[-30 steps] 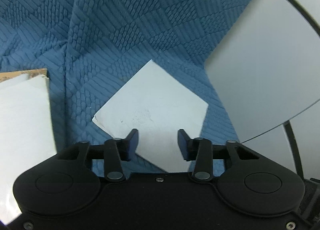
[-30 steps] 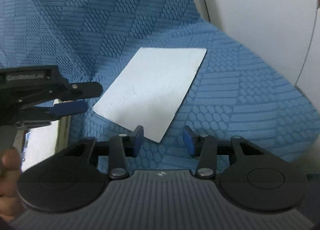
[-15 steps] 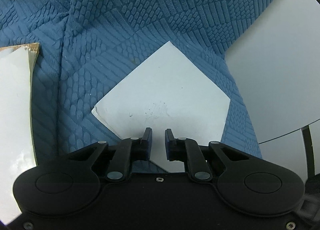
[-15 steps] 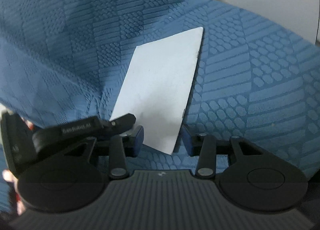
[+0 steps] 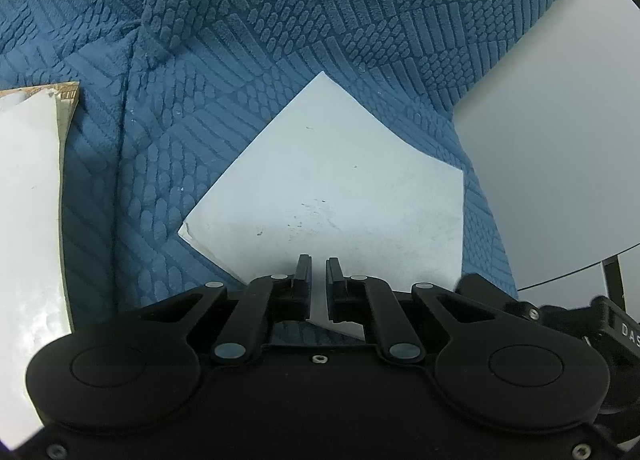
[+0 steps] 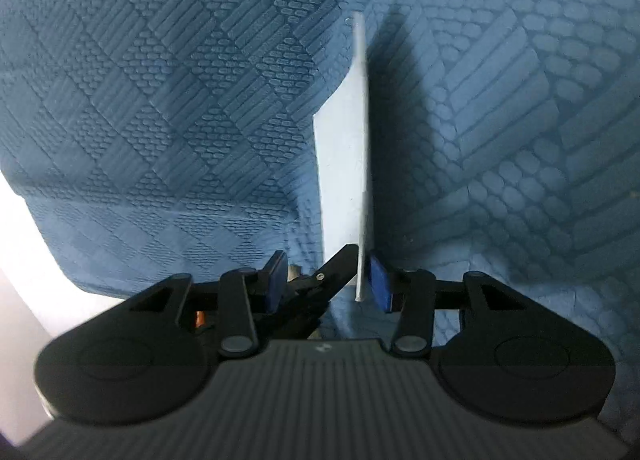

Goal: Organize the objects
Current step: 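Pinch the last white paper with the right gripper while the left gripper pinches it too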

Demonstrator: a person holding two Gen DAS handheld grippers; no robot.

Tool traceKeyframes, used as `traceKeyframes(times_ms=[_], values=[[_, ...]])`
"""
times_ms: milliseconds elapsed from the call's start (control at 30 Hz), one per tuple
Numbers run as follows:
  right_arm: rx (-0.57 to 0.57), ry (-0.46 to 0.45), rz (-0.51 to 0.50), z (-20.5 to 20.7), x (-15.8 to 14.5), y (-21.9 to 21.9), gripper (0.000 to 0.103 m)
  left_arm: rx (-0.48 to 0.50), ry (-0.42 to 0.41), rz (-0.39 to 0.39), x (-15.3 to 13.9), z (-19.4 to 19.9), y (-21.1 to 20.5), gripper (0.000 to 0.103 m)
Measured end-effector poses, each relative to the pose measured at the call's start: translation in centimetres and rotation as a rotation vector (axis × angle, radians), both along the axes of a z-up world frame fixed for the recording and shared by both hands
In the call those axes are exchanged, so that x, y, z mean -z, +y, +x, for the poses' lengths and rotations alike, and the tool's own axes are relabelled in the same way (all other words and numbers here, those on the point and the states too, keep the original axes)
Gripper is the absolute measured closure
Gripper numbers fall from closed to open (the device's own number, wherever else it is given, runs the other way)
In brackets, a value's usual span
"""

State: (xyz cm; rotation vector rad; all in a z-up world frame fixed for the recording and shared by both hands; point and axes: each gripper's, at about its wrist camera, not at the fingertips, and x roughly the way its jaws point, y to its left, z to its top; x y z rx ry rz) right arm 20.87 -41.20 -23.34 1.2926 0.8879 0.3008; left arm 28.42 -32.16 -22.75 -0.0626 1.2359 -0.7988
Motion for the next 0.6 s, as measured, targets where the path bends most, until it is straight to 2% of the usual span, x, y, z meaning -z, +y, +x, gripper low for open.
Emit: traceKeyframes(times_ms=[67,133,200,267,333,367,400,600], values=[[0.007,0.002,-0.031,0.3,-0.3,0.3,0.068,-0.007,0.014,-0.007,0.1,0.2,0.0,0.095],[0.017,0.002,-0.068,0.8,-0.5,0.5,0.088,-0.018,0.043,-0.014,0.2,0.6,0.0,0.095],[0.019,0.003,-0.125,1.6,-0.7,0.6,0.095,-0.029,0.075,-0.028,0.0,1.1,0.0,0.093],[0.021,0.015,-0.172,1.9,-0.8,0.6,0.097,-0.040,0.098,-0.040,-0.3,1.6,0.0,0.088],[0.029,0.018,-0.159,1.8,-0.7,0.5,0.098,-0.054,0.122,-0.055,-0.7,1.8,0.4,0.078],[0.034,0.018,-0.159,1.8,-0.7,0.4,0.098,-0.062,0.135,-0.073,-1.0,1.8,0.7,0.064],[0.037,0.019,-0.164,1.8,-0.7,0.3,0.098,-0.072,0.152,-0.098,-1.3,1.8,1.1,0.055],[0.053,0.011,-0.114,1.3,-1.2,-0.1,0.098,-0.139,0.281,-0.223,-1.9,0.9,3.6,0.047]])
